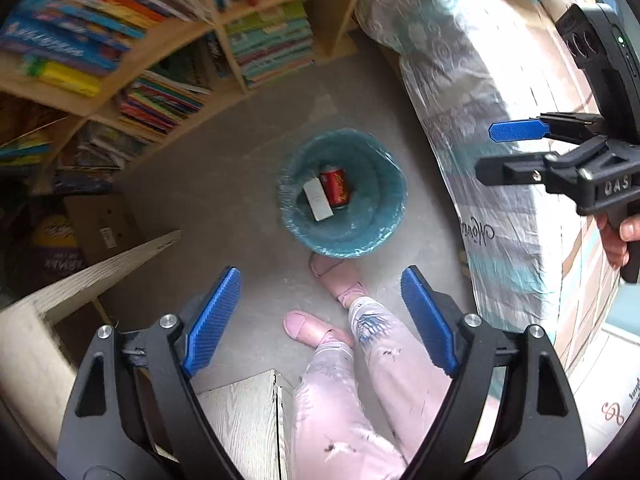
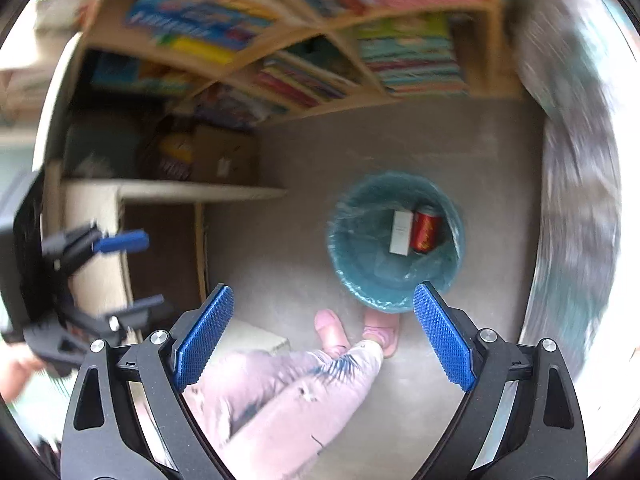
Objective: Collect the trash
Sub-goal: 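Move both open tools back over the table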
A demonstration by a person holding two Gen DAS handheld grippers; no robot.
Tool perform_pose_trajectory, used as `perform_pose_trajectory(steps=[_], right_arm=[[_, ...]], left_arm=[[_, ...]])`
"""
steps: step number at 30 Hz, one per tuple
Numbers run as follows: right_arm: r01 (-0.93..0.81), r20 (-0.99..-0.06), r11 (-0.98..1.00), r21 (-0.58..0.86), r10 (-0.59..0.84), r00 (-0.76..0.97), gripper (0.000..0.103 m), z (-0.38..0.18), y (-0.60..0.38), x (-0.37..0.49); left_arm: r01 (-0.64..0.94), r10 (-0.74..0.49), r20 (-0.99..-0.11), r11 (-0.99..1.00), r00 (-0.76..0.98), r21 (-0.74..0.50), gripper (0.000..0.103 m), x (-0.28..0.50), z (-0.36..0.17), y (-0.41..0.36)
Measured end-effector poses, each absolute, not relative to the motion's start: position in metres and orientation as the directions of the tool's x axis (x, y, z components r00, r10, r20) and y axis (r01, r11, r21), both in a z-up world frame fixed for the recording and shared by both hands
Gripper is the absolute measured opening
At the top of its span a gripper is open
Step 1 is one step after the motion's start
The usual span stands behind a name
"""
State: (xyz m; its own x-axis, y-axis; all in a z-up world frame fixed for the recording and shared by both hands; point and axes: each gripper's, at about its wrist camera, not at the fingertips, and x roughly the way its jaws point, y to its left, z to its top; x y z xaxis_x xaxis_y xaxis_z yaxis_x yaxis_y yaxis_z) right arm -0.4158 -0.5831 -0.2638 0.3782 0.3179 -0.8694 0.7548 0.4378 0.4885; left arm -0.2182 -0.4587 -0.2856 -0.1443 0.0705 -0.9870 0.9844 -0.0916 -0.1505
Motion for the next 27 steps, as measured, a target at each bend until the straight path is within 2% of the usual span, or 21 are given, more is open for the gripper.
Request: perform_pose_trajectory(steps=[7,9,13,20,27], right_arm=[[0.474,-0.827,0.684,0.554,0.386,0.409,0.091,-0.178,-0.569,-0.341],[0.363,-0.821,0.752,0.550,0.407,0.400,0.091,-0.151,-0.562,-0.314],[0.158,-0.838,0.858,0.488,0.410,0.362,0.091,-0.110,-0.543,-0.263],[-0.166,-0.830,0.885,0.435,0.466,0.307,0.091,-0.064,-0.496,-0.190],[-0.381,-0.844,0.856,0.350,0.465,0.268,0.091,-0.036,-0.439,-0.132]], left_arm=[[0.997,-0.040,-0.996,-0.005,-0.078,-0.078,0.088,-0.175,-0.212,-0.422],[0.998,-0.075,-0.996,0.029,-0.057,-0.060,0.093,-0.162,-0.192,-0.409],[0.991,-0.133,-0.991,0.132,-0.001,-0.018,0.094,-0.137,-0.160,-0.380],[0.942,-0.164,-0.979,0.330,0.119,0.060,0.095,-0.096,-0.126,-0.319],[0.840,-0.160,-0.964,0.533,0.214,0.098,0.095,-0.063,-0.108,-0.249]])
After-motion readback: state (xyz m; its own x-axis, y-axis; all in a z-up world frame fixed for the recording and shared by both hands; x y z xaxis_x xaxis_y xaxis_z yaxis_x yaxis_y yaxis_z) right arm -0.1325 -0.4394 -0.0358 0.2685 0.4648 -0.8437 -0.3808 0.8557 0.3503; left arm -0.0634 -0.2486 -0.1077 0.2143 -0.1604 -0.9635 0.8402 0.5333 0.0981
